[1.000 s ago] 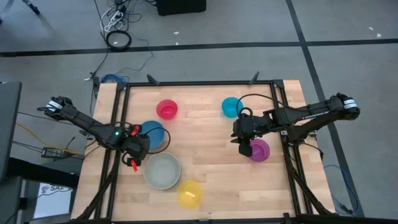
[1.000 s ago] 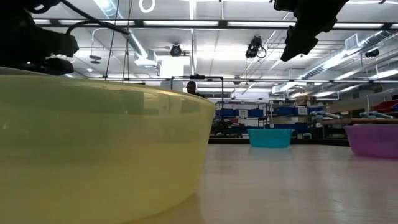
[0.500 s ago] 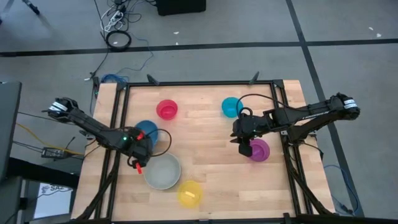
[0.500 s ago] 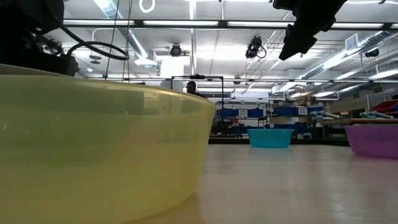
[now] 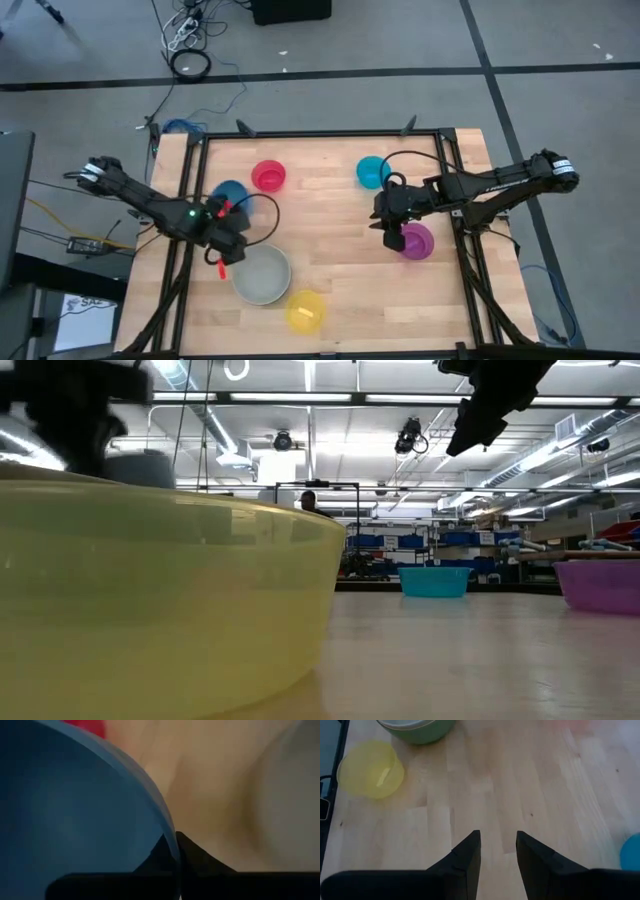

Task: Nest bowls inside each other
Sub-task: Stack the blue bowl on top of the grey bowl

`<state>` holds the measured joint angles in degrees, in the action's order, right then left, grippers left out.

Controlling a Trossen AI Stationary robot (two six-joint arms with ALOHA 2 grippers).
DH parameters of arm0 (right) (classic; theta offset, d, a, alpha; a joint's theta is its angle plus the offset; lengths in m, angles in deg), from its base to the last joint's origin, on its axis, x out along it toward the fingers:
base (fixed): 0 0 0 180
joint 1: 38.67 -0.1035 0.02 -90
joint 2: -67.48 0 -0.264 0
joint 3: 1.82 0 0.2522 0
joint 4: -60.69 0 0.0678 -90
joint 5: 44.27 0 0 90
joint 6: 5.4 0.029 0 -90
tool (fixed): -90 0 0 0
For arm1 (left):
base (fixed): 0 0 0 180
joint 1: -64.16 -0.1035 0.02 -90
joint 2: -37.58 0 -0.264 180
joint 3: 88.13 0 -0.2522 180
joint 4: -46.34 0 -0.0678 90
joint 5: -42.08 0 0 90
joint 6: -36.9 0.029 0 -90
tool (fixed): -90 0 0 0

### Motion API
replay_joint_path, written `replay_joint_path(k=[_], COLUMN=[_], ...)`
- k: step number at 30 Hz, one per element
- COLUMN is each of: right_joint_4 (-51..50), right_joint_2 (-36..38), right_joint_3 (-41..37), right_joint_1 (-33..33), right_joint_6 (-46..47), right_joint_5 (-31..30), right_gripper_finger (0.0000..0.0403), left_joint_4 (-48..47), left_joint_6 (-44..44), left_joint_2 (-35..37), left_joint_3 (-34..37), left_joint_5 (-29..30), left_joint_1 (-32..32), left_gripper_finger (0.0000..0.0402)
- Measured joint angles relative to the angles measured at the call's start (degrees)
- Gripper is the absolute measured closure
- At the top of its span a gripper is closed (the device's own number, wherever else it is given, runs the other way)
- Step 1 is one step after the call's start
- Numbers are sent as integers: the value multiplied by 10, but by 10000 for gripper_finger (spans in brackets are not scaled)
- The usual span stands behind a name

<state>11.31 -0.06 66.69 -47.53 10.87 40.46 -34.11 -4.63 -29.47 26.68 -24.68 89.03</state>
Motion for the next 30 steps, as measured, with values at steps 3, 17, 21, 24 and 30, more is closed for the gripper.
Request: replay_joint_path(k=[3,17,21,24,30], right_joint_4=[0,-1,0,5,16], right_joint_2=[0,0,0,0,0], right_joint_3=[0,0,0,0,0], right_joint_1=[0,-1,-1,-1,-1], right_joint_6=[0,0,0,0,-12], right_joint_5=[-10,-11,-11,-11,-11], right_gripper_finger=[289,291,291,291,291], left_joint_4=[35,81,82,81,80], left_joint_6=[17,49,28,-9,-59], left_joint_2=[-14,-295,-331,-347,-350], left_joint_3=[-62,-262,-294,-298,-300], left_joint_5=[-5,-166,-167,-171,-211], left_joint_1=[8,90,103,106,109], left_gripper_finger=[398,398,398,383,344])
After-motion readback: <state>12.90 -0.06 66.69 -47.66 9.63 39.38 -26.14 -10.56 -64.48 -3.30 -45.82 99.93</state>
